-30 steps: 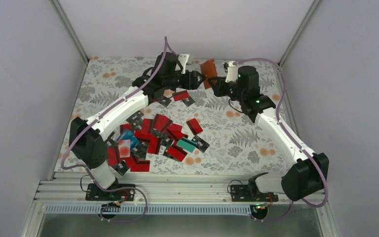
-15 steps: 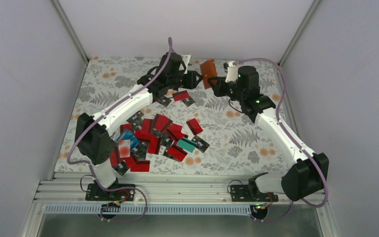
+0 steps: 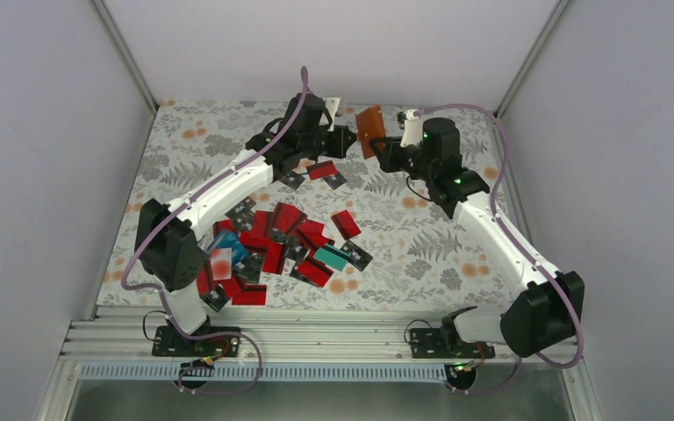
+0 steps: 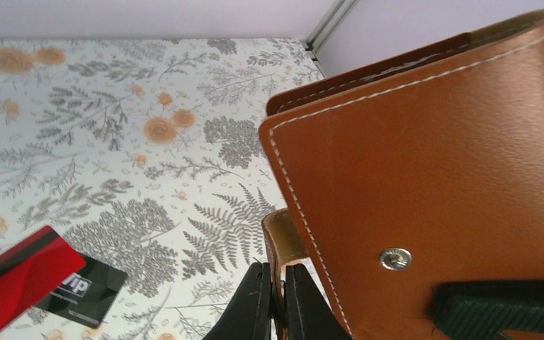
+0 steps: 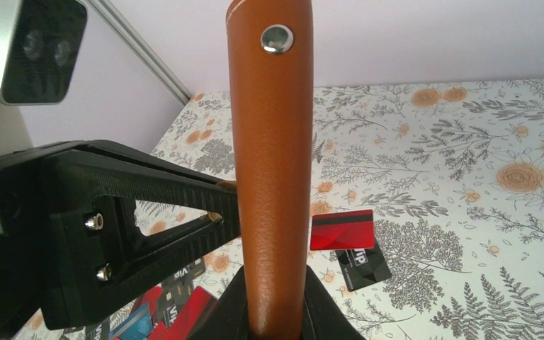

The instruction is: Put the credit cards into the card holder

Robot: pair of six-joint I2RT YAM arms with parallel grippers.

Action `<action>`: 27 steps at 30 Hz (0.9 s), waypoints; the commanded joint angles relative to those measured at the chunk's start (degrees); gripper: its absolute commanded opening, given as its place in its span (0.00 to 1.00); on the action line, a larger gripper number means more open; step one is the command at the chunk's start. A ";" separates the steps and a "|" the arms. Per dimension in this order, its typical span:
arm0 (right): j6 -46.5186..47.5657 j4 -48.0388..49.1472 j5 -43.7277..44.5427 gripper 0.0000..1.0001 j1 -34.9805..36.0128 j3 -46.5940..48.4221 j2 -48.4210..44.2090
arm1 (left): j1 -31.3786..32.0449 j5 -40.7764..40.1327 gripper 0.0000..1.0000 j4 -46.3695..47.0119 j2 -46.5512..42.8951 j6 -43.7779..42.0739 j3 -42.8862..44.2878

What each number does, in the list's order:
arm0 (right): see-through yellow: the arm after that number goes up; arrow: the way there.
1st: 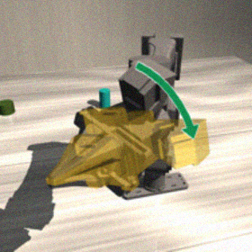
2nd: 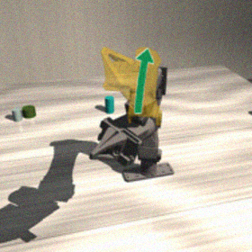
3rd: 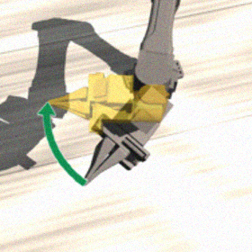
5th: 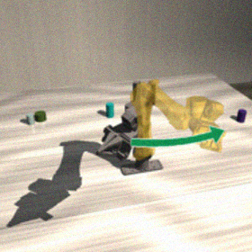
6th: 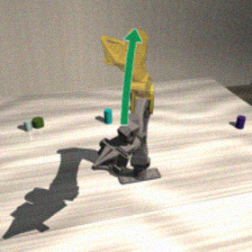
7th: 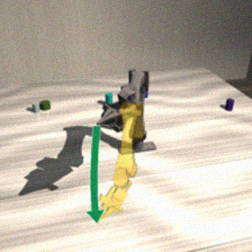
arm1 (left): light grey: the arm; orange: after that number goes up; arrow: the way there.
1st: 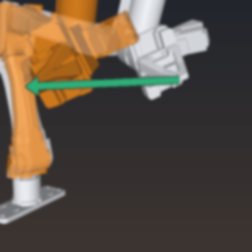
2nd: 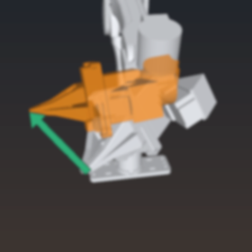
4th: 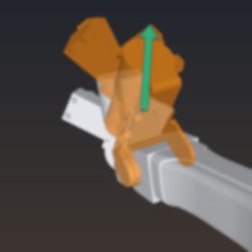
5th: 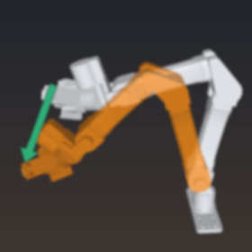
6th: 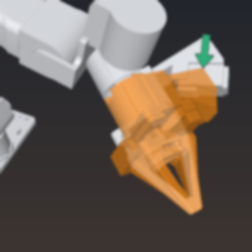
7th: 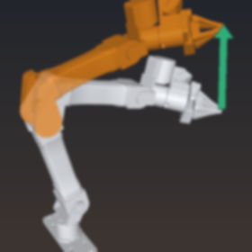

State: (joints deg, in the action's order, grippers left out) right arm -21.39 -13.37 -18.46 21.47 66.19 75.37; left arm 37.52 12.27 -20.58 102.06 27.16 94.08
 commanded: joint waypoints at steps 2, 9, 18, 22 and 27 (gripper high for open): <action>0.15 2.44 -0.50 0.04 0.50 -2.03 -0.34 | 0.12 -0.38 0.02 2.35 1.23 -0.58 0.83; -2.99 3.15 0.17 0.04 -1.07 -6.98 2.63 | 0.15 -0.29 0.02 3.19 3.10 0.32 -2.47; -8.87 8.82 -5.82 0.05 -2.58 -15.20 11.56 | 0.14 0.43 0.02 3.88 9.29 1.22 -5.59; -9.45 9.32 -5.45 0.05 -2.65 -15.83 15.58 | 0.10 0.47 0.02 3.90 12.22 1.29 -6.09; -9.41 8.09 -4.98 0.17 -3.14 -15.51 19.40 | 0.15 0.47 0.02 3.07 14.89 1.04 -6.01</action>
State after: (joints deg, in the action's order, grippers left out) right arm -29.98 -3.64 -23.24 18.94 51.27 92.68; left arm 37.89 12.93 -20.10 116.62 27.90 87.42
